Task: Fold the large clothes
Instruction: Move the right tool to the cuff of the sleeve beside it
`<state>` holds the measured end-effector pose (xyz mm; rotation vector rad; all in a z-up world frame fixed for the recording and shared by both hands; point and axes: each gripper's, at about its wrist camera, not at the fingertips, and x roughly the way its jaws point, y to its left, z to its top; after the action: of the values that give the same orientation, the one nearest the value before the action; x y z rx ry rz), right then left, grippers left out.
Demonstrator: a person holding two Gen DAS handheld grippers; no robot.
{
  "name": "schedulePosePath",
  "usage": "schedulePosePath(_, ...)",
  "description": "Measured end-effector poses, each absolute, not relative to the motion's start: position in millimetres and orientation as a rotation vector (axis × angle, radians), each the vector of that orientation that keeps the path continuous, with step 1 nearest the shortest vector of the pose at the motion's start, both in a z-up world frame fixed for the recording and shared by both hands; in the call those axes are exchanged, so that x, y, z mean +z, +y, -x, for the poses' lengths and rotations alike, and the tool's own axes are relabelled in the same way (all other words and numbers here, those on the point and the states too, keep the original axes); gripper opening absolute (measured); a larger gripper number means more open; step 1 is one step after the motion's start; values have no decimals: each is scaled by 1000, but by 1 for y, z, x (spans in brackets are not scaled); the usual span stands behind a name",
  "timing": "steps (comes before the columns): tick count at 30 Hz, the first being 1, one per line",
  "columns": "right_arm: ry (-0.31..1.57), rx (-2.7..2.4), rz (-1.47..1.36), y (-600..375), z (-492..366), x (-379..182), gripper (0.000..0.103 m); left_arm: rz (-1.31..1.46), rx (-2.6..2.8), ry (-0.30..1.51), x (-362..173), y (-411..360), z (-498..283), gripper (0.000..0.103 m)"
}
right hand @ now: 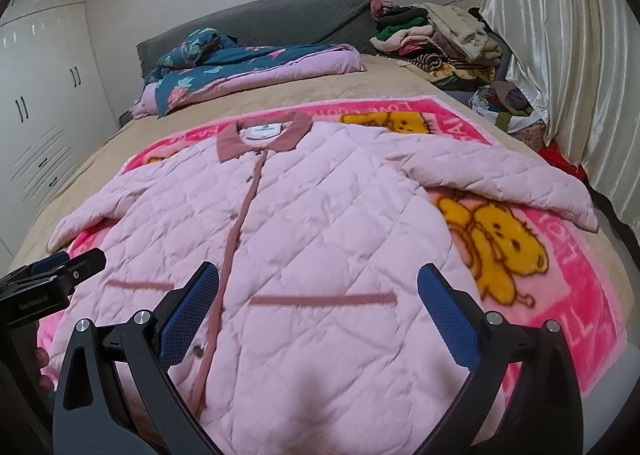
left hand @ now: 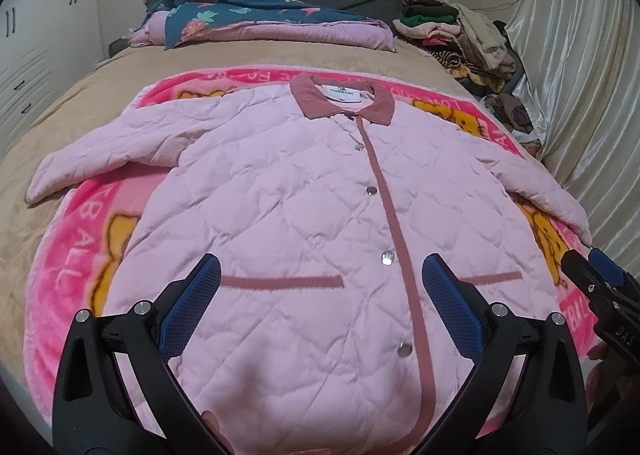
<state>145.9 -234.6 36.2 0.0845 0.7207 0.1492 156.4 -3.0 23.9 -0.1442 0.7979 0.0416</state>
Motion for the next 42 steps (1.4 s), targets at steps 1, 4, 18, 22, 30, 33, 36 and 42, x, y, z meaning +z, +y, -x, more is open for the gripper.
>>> schedulePosePath(1,719,144,-86,-236,-150,37,99,144,42,799,24,-4,-160,94)
schedulePosePath(4,718,133,-103,-241,-163,38,99,156,42,803,26,-3,-175,94)
schedulePosePath(18,708,17,-158,-286,-215,34,99,164,30,806,33,-8,-230,94)
schedulePosePath(22,714,-23,-188,-305,-228,29,99,159,24,818,29,-13,-245,94)
schedulePosePath(30,732,-105,-226,-342,-251,17,99,160,14,848,18,-22,-271,94)
schedulePosePath(33,745,-137,-250,-356,-261,10,99,154,18,865,11,-26,-281,94)
schedulePosePath(36,748,-166,-282,-371,-269,4,99,145,16,882,5,-31,-290,94)
schedulePosePath(42,764,-227,-358,-407,-284,-12,99,144,17,911,-8,-36,-301,94)
